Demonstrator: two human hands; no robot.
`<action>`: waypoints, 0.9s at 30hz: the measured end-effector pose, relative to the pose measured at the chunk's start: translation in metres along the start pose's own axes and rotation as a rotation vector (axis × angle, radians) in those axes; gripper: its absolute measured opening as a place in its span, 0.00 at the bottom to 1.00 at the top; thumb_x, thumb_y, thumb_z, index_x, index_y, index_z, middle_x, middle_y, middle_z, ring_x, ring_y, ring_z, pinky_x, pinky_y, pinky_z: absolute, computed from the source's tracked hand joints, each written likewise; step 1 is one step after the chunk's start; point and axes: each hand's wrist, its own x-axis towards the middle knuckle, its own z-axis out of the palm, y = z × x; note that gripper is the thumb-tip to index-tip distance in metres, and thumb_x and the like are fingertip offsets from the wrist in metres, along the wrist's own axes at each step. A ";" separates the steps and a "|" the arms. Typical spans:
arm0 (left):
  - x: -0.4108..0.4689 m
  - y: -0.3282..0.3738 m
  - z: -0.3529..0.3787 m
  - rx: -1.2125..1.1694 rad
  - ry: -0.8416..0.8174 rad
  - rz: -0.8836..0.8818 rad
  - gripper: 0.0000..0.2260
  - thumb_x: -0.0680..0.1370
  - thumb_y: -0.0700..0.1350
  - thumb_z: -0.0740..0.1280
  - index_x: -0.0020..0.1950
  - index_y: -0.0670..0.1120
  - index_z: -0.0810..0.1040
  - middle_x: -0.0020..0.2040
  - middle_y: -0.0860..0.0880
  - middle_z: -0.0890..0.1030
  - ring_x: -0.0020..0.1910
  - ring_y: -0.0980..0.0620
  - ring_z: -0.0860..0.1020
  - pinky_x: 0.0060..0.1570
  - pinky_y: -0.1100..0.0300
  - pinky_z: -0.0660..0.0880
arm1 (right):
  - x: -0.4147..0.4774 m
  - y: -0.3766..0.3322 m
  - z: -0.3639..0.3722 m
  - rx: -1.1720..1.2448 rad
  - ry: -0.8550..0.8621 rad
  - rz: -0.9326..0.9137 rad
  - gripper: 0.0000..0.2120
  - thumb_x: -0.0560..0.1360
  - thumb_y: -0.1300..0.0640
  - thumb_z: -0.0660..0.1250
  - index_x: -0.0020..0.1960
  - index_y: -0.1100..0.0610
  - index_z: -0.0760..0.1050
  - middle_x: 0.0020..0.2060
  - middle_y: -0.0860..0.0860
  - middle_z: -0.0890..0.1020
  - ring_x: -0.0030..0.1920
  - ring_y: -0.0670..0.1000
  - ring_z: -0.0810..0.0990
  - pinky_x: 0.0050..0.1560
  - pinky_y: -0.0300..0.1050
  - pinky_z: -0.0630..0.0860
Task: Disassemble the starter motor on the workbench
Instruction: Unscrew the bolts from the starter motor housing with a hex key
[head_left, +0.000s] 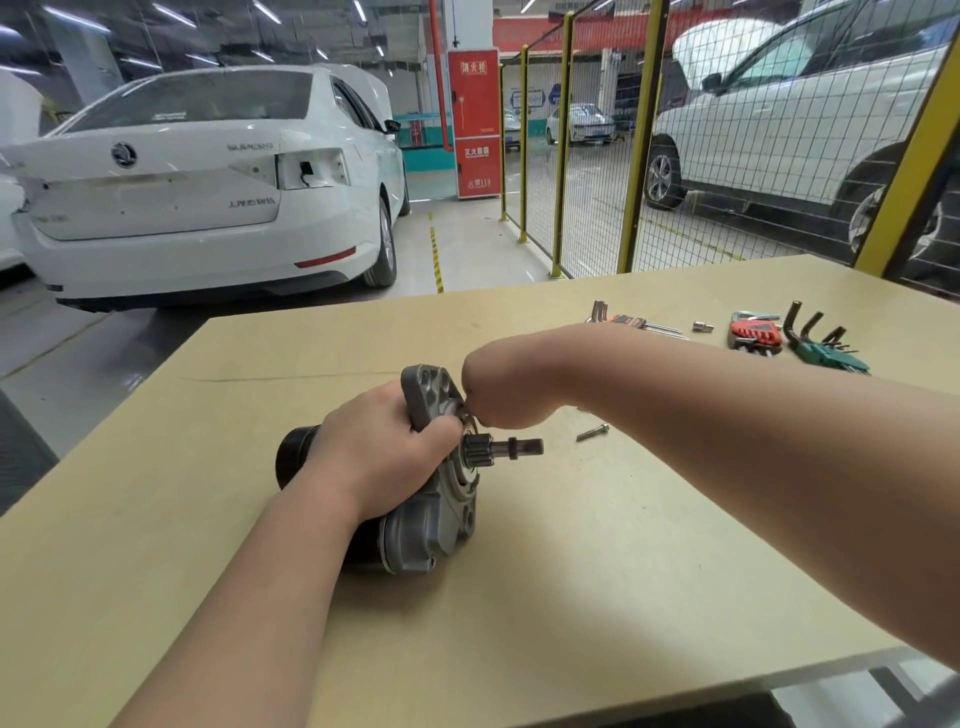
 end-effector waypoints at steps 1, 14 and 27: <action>-0.001 0.000 0.000 -0.006 0.018 0.009 0.10 0.67 0.61 0.55 0.35 0.57 0.70 0.34 0.61 0.76 0.32 0.55 0.73 0.31 0.58 0.63 | -0.002 -0.002 0.000 -0.020 -0.002 0.003 0.13 0.77 0.61 0.59 0.33 0.55 0.67 0.32 0.52 0.73 0.30 0.51 0.71 0.28 0.41 0.66; -0.002 0.001 0.000 0.022 0.028 -0.003 0.13 0.67 0.60 0.55 0.35 0.53 0.70 0.34 0.55 0.76 0.36 0.56 0.74 0.32 0.58 0.63 | -0.007 -0.014 -0.001 -0.065 0.042 0.054 0.08 0.77 0.61 0.57 0.46 0.61 0.74 0.36 0.53 0.73 0.31 0.51 0.68 0.27 0.41 0.62; -0.003 0.009 -0.007 -0.025 -0.080 -0.067 0.11 0.69 0.58 0.56 0.40 0.53 0.72 0.38 0.54 0.78 0.40 0.53 0.76 0.35 0.57 0.67 | -0.006 -0.025 -0.006 -0.319 0.029 0.079 0.13 0.77 0.61 0.60 0.34 0.57 0.66 0.31 0.50 0.69 0.27 0.48 0.65 0.23 0.39 0.59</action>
